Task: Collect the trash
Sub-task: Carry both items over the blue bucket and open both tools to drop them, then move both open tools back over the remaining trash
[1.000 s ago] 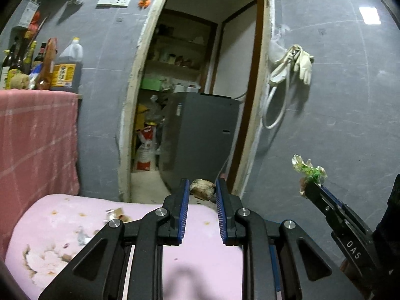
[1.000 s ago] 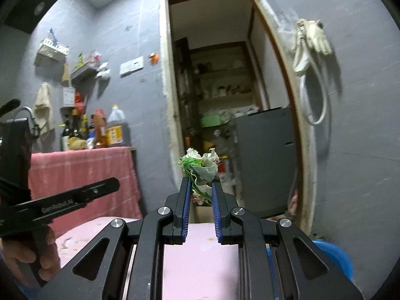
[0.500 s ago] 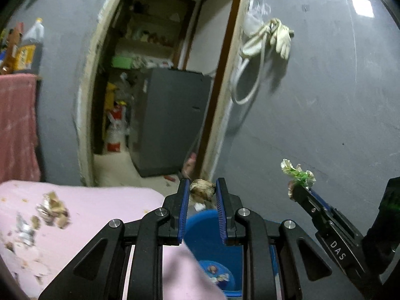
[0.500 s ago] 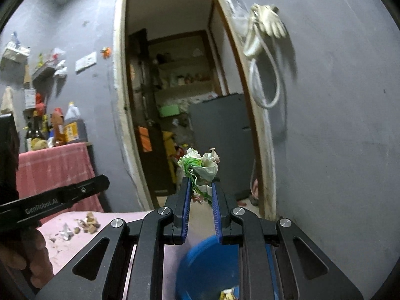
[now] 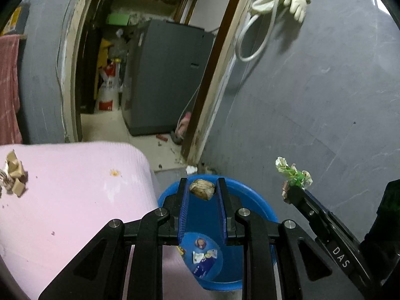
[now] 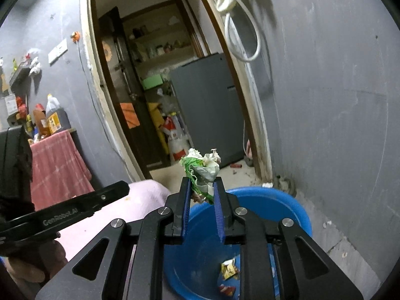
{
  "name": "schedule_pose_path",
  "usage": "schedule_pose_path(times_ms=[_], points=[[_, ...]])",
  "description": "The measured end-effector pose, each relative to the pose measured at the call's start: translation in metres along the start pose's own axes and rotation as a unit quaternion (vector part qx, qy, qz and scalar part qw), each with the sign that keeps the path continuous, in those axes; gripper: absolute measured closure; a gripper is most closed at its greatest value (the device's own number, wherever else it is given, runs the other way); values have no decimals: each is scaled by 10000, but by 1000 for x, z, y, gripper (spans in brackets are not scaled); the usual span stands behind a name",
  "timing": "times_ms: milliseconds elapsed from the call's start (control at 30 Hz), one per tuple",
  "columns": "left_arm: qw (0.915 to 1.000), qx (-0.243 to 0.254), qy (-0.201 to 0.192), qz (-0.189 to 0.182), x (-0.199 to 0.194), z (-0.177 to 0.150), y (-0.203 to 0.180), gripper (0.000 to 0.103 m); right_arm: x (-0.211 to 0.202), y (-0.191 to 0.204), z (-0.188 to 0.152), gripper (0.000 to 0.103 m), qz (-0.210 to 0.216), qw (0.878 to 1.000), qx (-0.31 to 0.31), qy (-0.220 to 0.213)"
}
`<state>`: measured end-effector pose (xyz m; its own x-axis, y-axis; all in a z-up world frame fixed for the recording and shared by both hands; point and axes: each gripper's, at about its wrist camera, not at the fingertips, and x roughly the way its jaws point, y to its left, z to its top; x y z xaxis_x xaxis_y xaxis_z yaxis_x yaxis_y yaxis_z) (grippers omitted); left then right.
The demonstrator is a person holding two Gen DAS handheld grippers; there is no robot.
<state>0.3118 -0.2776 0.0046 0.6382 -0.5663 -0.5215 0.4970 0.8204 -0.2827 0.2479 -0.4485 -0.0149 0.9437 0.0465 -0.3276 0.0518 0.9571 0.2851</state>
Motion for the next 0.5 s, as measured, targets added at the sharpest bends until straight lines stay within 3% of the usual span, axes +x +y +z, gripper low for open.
schedule_pose_path(times_ms=[233, 333, 500], points=[[9993, -121, 358, 42, 19, -10, 6, 84, 14, -10, -7, 81, -68, 9991, 147, 393], [9991, -170, 375, 52, 19, -12, 10, 74, 17, -11, -7, 72, -62, 9987, 185, 463], [9991, -213, 356, 103, 15, -12, 17, 70, 18, -8, -7, 70, -77, 9987, 116, 496]])
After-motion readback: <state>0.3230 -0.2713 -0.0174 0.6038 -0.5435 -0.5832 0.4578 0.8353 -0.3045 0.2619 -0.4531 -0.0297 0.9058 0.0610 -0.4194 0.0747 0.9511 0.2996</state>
